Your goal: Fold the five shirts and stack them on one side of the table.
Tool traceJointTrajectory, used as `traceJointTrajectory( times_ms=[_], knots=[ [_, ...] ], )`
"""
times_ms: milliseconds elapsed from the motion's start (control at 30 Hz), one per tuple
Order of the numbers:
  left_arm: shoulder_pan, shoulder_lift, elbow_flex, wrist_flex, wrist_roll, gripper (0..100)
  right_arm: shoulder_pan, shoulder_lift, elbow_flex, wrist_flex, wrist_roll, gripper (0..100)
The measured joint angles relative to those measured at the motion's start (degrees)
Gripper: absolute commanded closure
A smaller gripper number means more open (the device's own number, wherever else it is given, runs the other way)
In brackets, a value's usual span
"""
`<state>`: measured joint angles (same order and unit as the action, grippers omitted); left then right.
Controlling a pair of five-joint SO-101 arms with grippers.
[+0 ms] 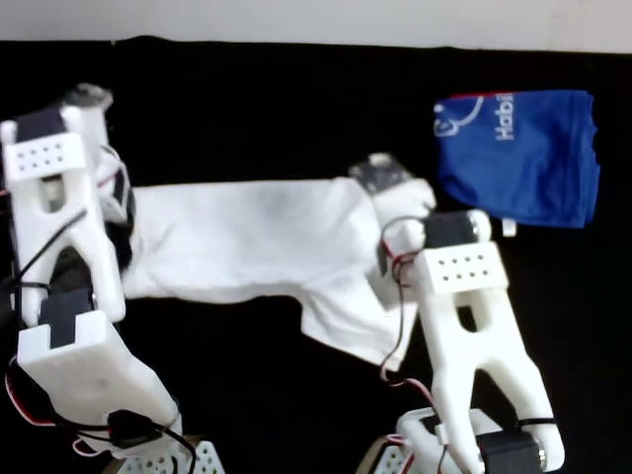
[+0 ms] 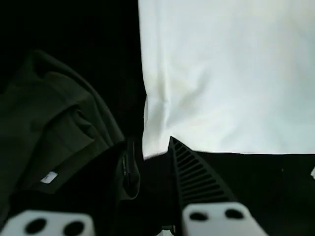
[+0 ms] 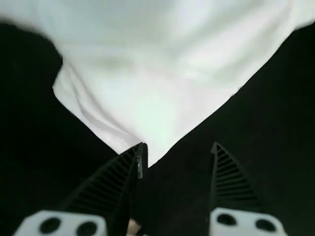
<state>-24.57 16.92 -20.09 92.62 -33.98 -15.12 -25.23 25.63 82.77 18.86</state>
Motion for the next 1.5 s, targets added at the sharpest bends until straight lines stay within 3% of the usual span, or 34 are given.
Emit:
traceJointTrajectory(
  times_ms=[133, 200, 233, 300, 567, 933, 1133, 1367, 1500],
  knots=[
    [0.0, 0.0, -5.7, 1.0, 0.0, 90, -0.1, 0.7, -6.6, -3.1, 0.0, 81.2],
    [0.8, 0.0, -5.7, -0.8, 0.2, 99, -0.1, 3.1, -7.5, -5.9, 0.0, 92.0],
    [1.6, 0.0, -5.0, -2.3, 1.1, 99, -0.1, 4.7, -7.6, -7.3, 0.0, 99.8],
    [4.3, 1.3, -2.5, -6.9, 3.3, 99, -0.1, 9.4, -8.4, -9.8, 0.0, 96.4],
    [12.1, 21.2, -0.4, -23.7, 9.4, 99, -0.2, 32.4, -21.2, -14.2, 0.0, 99.1],
    [6.6, 42.7, -31.7, -24.7, 11.3, 99, 2.5, 66.6, -49.9, -21.2, 0.0, 99.1],
    [6.3, 47.7, -44.7, -16.3, 11.2, 99, 2.8, 73.7, -67.7, -9.5, 0.0, 99.1],
    [8.4, 48.3, -61.1, 3.8, 11.0, 99, 3.3, 73.8, -90.2, 11.1, 0.0, 99.1],
    [10.6, 48.0, -67.5, 8.5, 15.6, 99, 3.3, 73.7, -102.0, 16.7, 0.0, 99.1]
  ],
)
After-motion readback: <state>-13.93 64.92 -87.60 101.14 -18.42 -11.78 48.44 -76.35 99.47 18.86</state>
